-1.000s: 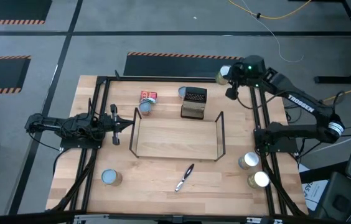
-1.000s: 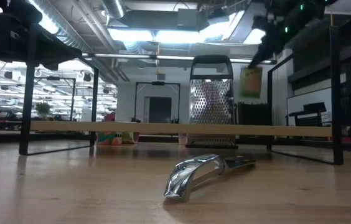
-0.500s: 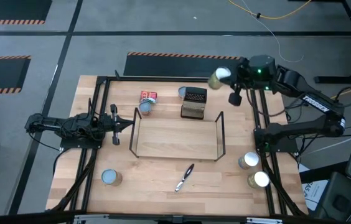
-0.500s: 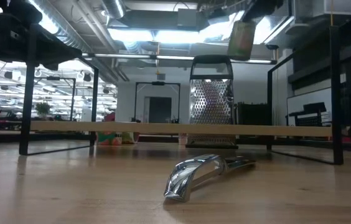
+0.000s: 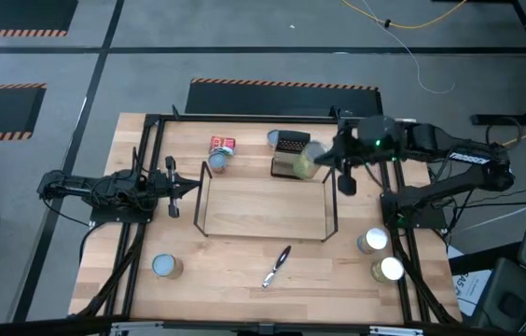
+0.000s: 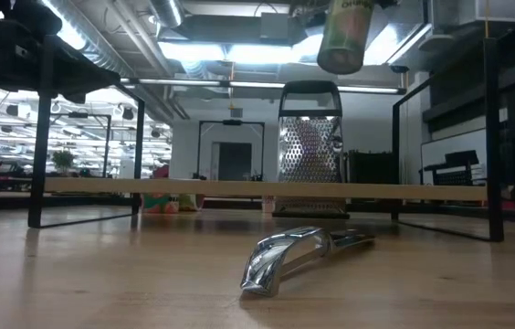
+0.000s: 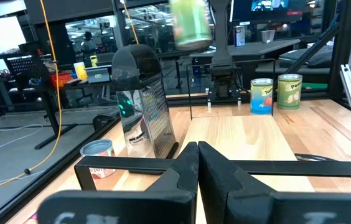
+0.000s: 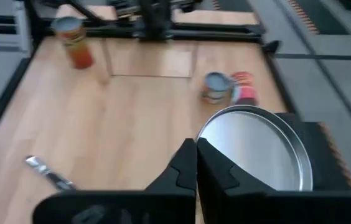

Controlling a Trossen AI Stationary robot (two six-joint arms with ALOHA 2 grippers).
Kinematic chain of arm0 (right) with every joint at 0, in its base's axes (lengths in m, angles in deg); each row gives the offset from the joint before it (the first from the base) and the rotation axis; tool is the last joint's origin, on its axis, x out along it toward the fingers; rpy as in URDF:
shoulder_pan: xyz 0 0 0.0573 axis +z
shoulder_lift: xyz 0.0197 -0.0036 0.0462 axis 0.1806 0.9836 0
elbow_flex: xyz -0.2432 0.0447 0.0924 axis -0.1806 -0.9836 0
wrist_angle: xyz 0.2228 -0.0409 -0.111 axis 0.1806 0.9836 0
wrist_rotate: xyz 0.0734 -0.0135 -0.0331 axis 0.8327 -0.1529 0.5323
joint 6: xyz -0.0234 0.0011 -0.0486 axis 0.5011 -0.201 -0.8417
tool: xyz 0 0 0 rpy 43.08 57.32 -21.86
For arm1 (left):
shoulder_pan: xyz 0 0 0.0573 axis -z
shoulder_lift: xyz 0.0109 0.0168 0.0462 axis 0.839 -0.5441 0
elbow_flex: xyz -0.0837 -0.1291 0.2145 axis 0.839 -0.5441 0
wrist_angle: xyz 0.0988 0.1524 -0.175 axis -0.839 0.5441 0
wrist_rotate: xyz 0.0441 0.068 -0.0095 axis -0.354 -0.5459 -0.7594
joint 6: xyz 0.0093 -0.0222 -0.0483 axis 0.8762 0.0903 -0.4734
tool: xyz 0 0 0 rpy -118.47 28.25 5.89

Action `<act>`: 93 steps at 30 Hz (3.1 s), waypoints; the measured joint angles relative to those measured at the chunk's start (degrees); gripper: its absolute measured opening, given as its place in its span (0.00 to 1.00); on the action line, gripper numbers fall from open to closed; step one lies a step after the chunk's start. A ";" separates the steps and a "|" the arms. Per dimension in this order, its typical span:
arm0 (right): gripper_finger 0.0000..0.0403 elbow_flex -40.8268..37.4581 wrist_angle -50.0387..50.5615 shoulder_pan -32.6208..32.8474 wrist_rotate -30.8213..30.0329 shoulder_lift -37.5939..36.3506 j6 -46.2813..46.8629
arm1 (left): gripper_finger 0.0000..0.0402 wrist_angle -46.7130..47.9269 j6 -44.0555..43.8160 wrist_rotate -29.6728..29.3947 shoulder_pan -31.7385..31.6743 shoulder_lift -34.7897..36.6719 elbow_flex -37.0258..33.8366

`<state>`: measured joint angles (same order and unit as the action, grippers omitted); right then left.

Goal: Pick and place cans onto a shelf
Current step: Put the canned oranges on the shelf

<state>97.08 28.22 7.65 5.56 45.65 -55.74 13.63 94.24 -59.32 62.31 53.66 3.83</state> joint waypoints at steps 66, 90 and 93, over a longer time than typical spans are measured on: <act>0.03 -26.38 -17.88 11.90 -21.14 10.01 19.33 | 0.00 0.02 0.00 0.02 -0.02 0.00 0.02; 0.03 -26.45 -17.73 11.88 -22.03 10.08 18.99 | 0.00 0.02 0.00 0.02 0.00 0.01 0.00; 0.03 -26.45 -17.64 11.89 -22.24 10.08 18.89 | 0.00 0.02 0.00 0.02 0.00 0.00 0.00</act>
<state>70.63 10.58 19.54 -16.67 55.73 -36.85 13.66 94.25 -59.30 62.31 53.66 3.83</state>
